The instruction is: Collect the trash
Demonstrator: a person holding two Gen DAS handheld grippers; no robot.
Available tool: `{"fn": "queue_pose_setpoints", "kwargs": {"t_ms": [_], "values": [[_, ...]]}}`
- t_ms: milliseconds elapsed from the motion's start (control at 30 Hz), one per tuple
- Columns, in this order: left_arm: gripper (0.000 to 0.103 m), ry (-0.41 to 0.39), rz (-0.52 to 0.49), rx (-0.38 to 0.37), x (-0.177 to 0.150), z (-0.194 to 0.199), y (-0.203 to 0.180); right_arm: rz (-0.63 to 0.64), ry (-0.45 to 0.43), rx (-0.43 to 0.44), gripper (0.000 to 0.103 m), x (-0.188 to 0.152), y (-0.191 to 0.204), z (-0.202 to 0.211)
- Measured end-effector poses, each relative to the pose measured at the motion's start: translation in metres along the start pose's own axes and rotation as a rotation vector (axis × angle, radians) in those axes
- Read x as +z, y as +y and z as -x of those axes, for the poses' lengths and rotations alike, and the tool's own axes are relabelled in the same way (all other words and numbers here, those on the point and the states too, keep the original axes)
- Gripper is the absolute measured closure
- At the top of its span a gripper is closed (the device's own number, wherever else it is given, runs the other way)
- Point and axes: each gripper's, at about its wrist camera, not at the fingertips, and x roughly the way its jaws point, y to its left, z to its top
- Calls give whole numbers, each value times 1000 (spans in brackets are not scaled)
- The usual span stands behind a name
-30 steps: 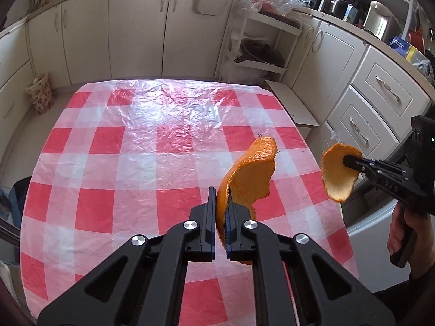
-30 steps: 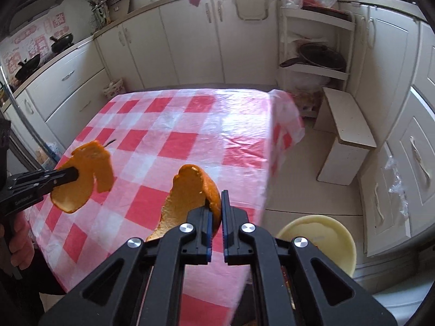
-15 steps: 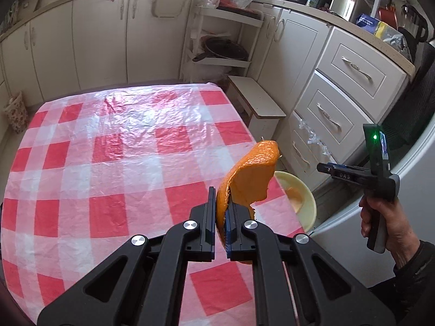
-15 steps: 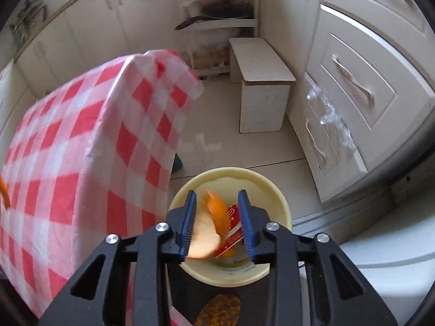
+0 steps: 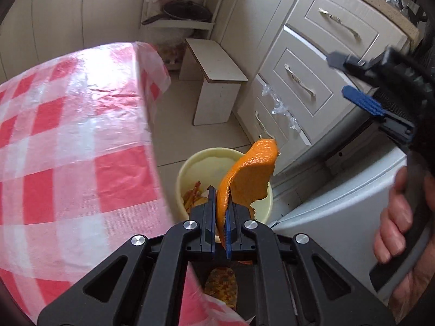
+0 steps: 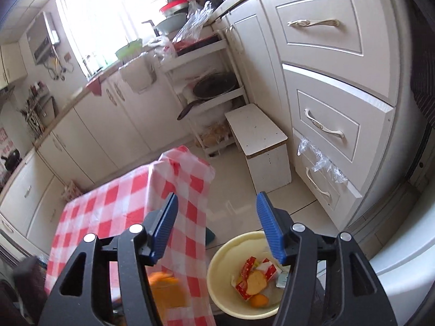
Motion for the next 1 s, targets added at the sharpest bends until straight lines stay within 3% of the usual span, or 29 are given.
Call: {"fn": "queue_pose_setpoints", "kwargs": {"t_ms": [67, 167, 233, 267, 300, 433, 500, 700, 833, 1000], "values": [[96, 60, 8, 22, 6, -30, -11, -18, -8, 10, 45, 5, -4, 4], [85, 131, 16, 44, 12, -60, -20, -18, -19, 17, 44, 9, -6, 8], [73, 113, 15, 42, 14, -53, -21, -10, -23, 18, 44, 11, -6, 9], [59, 91, 11, 41, 15, -44, -22, -8, -26, 17, 43, 12, -5, 10], [49, 53, -1, 50, 14, -32, -22, -12, -28, 19, 43, 12, -5, 10], [44, -15, -38, 97, 15, 14, -15, -21, -33, 23, 38, 13, 2, 9], [32, -65, -67, 163, 6, 47, -7, -3, -35, 12, 36, 11, 12, 10], [12, -192, -76, 354, -33, 153, 35, 73, -34, 23, 26, -7, 59, 31], [8, -248, -19, 443, -66, 217, 69, 188, -98, 36, 10, -36, 108, 70], [8, -311, 77, 522, -118, 287, 109, 286, -185, 116, 7, -91, 160, 122]]}}
